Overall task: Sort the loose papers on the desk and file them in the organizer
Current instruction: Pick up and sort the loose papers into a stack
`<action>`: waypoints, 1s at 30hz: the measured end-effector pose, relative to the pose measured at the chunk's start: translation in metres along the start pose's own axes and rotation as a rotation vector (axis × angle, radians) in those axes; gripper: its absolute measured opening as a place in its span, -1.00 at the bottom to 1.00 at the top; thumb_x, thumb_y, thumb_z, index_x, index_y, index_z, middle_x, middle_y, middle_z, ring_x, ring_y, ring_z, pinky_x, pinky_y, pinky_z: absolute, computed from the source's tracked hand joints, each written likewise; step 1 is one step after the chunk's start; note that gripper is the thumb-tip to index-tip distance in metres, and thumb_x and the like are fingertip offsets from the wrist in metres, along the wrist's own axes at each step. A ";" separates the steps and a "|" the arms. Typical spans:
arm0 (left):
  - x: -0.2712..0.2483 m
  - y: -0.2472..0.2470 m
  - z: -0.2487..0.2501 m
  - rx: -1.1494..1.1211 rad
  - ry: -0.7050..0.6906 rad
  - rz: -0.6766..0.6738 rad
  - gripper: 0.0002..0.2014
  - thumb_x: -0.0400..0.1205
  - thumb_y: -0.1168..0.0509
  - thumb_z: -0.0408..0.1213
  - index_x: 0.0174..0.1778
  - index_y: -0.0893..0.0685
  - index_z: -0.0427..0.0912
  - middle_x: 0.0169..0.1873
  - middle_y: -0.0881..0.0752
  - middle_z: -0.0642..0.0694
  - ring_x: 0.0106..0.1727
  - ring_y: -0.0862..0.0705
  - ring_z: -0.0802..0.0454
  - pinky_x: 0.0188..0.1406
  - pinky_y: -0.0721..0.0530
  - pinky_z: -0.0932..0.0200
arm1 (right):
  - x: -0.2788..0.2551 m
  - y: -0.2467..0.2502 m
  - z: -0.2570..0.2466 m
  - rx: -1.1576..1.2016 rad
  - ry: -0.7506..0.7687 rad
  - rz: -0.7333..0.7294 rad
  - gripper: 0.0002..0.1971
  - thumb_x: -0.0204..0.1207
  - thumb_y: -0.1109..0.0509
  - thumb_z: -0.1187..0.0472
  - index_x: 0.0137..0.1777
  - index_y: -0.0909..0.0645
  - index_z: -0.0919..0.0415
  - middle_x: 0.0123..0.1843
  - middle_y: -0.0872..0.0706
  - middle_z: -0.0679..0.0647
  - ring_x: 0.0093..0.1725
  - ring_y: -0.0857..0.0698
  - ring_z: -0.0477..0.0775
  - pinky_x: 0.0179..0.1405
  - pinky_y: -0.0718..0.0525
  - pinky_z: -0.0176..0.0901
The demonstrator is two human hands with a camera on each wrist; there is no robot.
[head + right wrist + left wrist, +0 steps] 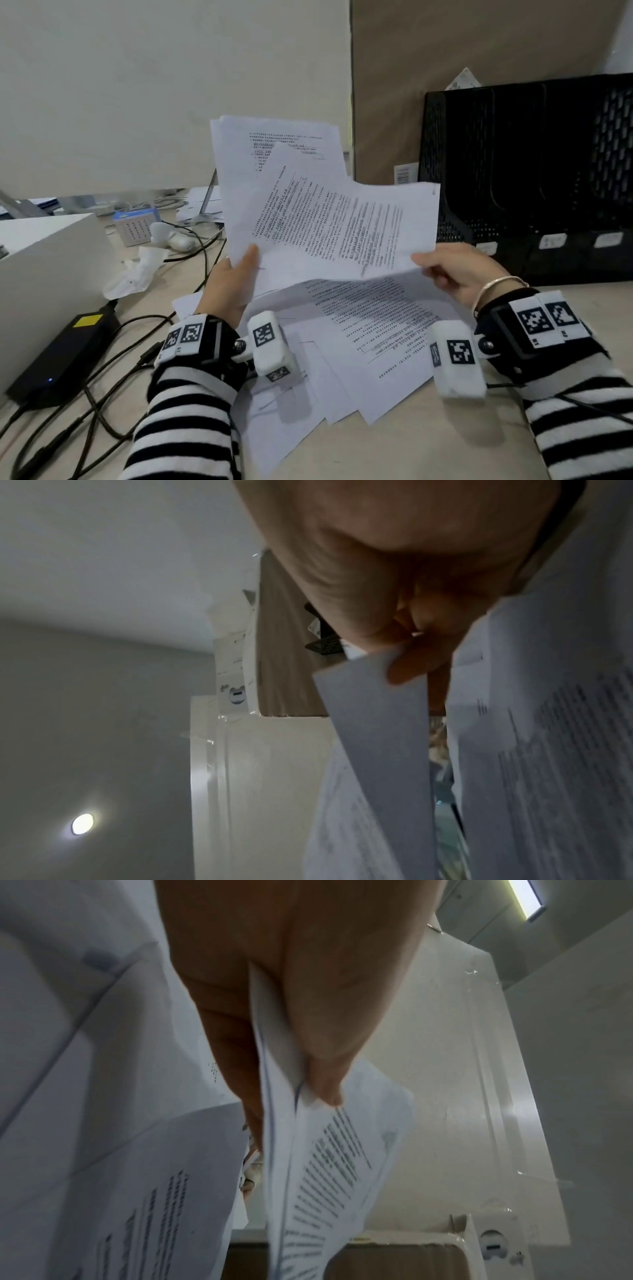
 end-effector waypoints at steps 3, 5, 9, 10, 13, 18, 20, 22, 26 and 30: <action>-0.003 -0.001 0.003 0.057 -0.019 0.057 -0.42 0.69 -0.10 0.18 0.34 -0.58 -0.27 0.21 -0.68 -0.07 0.09 -0.68 0.06 0.07 -0.58 0.21 | -0.005 -0.009 -0.007 0.368 0.072 -0.015 -0.88 0.57 -0.32 0.48 -0.11 -0.63 0.29 -0.34 -0.77 0.03 -0.49 -0.75 -0.19 -0.69 -0.48 -0.53; -0.005 -0.008 0.004 -0.037 0.000 0.050 -0.53 0.72 -0.11 0.12 0.24 -0.62 -0.22 0.02 -0.70 -0.04 -0.10 -0.67 0.08 -0.14 -0.59 0.22 | -0.009 -0.014 -0.012 0.525 0.149 -0.024 -0.88 0.61 -0.29 0.46 -0.09 -0.62 0.30 -0.19 -0.77 0.09 -0.37 -0.81 -0.12 -0.53 -0.62 -0.50; -0.010 -0.027 0.006 -0.056 0.043 -0.021 -0.49 0.73 -0.13 0.08 0.31 -0.60 -0.33 0.16 -0.71 -0.28 0.18 -0.70 -0.25 0.15 -0.66 -0.04 | -0.013 -0.033 -0.010 0.480 0.181 -0.099 -0.86 0.63 -0.29 0.39 0.13 -0.60 0.39 0.03 -0.79 0.27 -0.11 -0.82 0.10 -0.15 -0.82 -0.16; -0.013 -0.032 0.006 -0.050 0.049 -0.044 -0.47 0.73 -0.13 0.09 0.31 -0.59 -0.34 0.21 -0.70 -0.31 0.24 -0.68 -0.28 0.21 -0.63 -0.07 | -0.014 -0.038 -0.007 0.444 0.165 -0.129 -0.79 0.62 -0.31 0.38 0.21 -0.59 0.40 0.09 -0.79 0.29 -0.04 -0.80 0.14 -0.07 -0.81 -0.09; -0.019 -0.046 0.007 -0.058 0.057 -0.125 -0.48 0.70 -0.11 0.19 0.25 -0.63 -0.19 0.12 -0.74 -0.14 0.10 -0.71 -0.09 0.14 -0.64 0.03 | -0.019 -0.052 0.000 0.270 0.142 -0.216 -0.71 0.57 -0.39 0.35 0.26 -0.57 0.38 0.15 -0.78 0.23 0.01 -0.80 0.14 -0.23 -0.80 -0.25; -0.027 -0.062 0.010 -0.137 0.019 -0.226 -0.63 0.57 -0.38 0.10 0.12 -0.74 -0.10 0.01 -0.84 -0.04 0.04 -0.81 -0.06 0.18 -0.72 -0.15 | -0.029 -0.069 0.012 -0.096 0.124 -0.289 -0.71 0.50 -0.49 0.25 0.18 -0.61 0.33 -0.20 -0.72 0.05 -0.38 -0.64 -0.17 -0.57 -0.50 -0.42; -0.031 -0.067 0.010 -0.158 0.017 -0.262 -0.79 0.59 -0.43 -0.19 0.10 -0.75 -0.16 0.00 -0.84 -0.13 0.04 -0.81 -0.11 0.19 -0.72 -0.19 | -0.033 -0.074 0.014 -0.169 0.134 -0.324 -0.74 0.50 -0.48 0.23 0.14 -0.63 0.29 -0.22 -0.69 0.02 -0.41 -0.58 -0.17 -0.60 -0.42 -0.41; -0.030 -0.067 0.009 -0.169 0.008 -0.253 -0.75 0.60 -0.39 -0.42 0.20 -0.71 -0.27 0.06 -0.81 -0.21 0.09 -0.79 -0.16 0.23 -0.70 -0.19 | -0.034 -0.075 0.014 -0.158 0.113 -0.327 -0.75 0.52 -0.47 0.18 0.14 -0.62 0.26 -0.18 -0.73 0.04 -0.42 -0.54 -0.15 -0.64 -0.36 -0.40; -0.025 -0.057 0.008 -0.182 0.010 -0.235 -0.74 0.65 -0.23 -0.47 0.24 -0.65 -0.24 0.08 -0.80 -0.17 0.10 -0.77 -0.13 0.14 -0.72 -0.10 | -0.019 -0.046 0.010 0.060 0.040 -0.110 -0.81 0.55 -0.44 0.16 0.06 -0.61 0.25 -0.20 -0.76 0.13 -0.51 -0.44 -0.11 -0.75 -0.26 -0.39; -0.026 -0.052 0.013 -0.304 0.007 -0.280 -0.81 0.73 -0.17 -0.39 0.15 -0.65 -0.15 0.01 -0.82 -0.10 0.01 -0.80 -0.04 -0.05 -0.77 0.01 | -0.009 -0.019 0.006 0.066 0.067 0.083 -0.88 0.57 -0.37 0.30 -0.21 -0.57 0.21 -0.36 -0.58 0.06 -0.52 -0.41 -0.10 -0.79 -0.25 -0.41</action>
Point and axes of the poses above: each hand's wrist, its own x-axis towards the middle knuckle, its own y-axis out of the back of the hand, z = x × y, the point moved 6 cm from there along x, towards the middle knuckle
